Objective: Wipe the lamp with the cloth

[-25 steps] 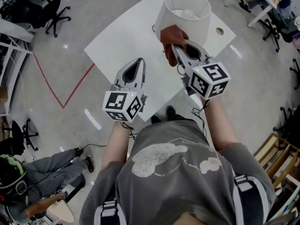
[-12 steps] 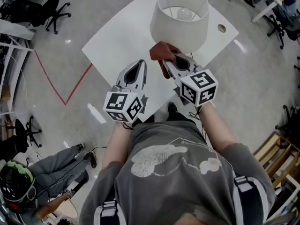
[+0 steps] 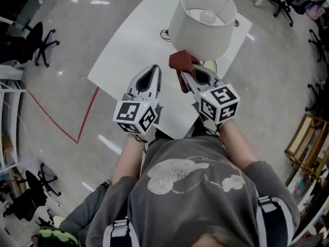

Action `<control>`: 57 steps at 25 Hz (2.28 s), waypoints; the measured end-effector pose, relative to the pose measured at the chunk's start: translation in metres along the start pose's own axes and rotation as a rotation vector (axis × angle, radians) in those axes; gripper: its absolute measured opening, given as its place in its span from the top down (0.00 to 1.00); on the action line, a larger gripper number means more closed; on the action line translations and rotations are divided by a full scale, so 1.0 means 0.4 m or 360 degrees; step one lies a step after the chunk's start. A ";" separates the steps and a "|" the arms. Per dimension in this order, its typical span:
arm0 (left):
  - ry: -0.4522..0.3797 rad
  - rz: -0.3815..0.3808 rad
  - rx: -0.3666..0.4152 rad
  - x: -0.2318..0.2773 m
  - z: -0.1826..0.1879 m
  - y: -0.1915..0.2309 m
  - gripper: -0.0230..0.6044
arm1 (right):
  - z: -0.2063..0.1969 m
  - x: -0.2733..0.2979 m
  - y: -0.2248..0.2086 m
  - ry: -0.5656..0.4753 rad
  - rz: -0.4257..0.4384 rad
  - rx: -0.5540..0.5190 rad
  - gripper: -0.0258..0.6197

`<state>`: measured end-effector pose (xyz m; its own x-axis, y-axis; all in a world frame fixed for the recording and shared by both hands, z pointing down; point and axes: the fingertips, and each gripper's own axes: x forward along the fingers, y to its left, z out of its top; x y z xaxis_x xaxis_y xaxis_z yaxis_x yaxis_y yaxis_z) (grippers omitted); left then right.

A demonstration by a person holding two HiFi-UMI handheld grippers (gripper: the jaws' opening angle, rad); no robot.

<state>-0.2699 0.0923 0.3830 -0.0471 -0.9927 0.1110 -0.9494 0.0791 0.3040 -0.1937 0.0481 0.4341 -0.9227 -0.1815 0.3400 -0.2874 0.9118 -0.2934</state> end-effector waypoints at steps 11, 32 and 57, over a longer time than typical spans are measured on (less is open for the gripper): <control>-0.0026 -0.0234 0.0017 -0.044 0.073 0.119 0.95 | 0.237 -0.030 0.065 -0.0426 -0.0346 -0.0023 0.87; 0.0004 -0.0267 0.0052 0.049 0.081 0.047 0.95 | 0.157 0.009 -0.012 -0.0291 -0.0373 0.0118 0.87; 0.0009 -0.0757 0.0094 0.206 0.215 0.197 0.95 | 0.411 0.103 0.018 -0.0685 -0.0852 0.0104 0.87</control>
<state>-0.3752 0.0087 0.3348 0.3987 -0.9168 -0.0220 -0.8811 -0.3896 0.2680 -0.2759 -0.0134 0.2991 -0.6654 -0.7430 0.0719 -0.7344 0.6343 -0.2415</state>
